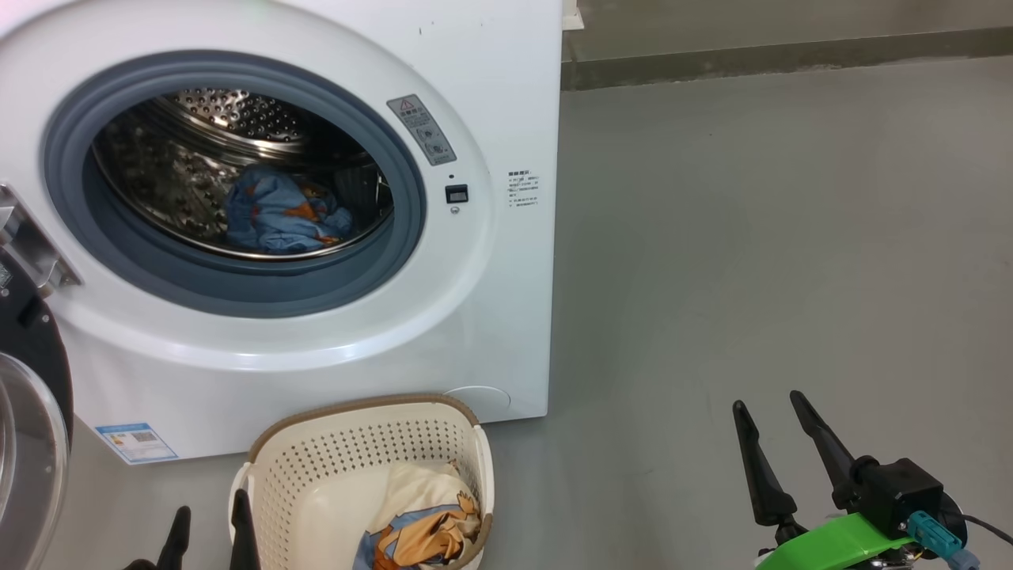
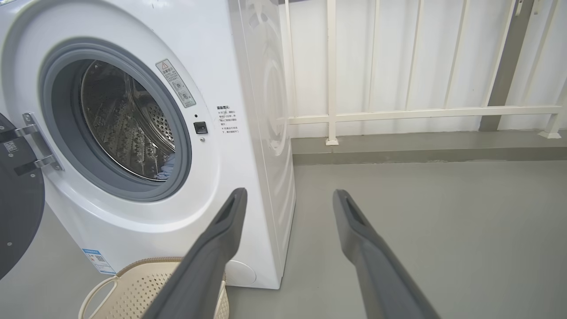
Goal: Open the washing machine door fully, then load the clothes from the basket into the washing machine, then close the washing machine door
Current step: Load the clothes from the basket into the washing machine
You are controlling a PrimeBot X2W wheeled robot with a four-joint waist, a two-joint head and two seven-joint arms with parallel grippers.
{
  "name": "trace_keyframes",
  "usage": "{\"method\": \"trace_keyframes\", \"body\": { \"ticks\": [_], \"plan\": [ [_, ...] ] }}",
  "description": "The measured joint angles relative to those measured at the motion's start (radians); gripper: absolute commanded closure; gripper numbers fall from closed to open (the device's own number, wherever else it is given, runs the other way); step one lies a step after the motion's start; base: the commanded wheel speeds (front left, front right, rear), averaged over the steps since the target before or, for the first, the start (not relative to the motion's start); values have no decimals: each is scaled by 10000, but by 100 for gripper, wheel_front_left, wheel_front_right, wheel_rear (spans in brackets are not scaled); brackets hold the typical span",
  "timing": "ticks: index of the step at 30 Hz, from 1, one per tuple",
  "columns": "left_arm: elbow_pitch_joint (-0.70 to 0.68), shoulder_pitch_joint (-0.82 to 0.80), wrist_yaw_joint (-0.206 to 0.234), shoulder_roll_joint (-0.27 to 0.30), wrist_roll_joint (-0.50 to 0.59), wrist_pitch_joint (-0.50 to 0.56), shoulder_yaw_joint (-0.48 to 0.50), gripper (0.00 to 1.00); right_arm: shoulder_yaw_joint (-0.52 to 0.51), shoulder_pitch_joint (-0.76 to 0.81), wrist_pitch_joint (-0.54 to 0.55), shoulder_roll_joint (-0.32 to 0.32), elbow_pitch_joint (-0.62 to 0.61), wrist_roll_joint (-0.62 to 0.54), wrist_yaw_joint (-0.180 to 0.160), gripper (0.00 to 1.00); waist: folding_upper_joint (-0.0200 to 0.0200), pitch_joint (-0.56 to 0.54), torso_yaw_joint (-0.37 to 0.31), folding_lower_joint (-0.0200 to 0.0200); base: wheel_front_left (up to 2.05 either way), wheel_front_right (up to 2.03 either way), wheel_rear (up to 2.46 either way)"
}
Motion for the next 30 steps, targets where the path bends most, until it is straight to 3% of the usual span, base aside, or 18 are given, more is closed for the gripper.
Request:
{"method": "trace_keyframes", "body": {
  "ticks": [30],
  "plan": [
    [159,-148,-73,-13,-123,0,-117,0,73,0,0,0,38,-94,0,0,0,78,-2,0,0,0,0]
  ]
}}
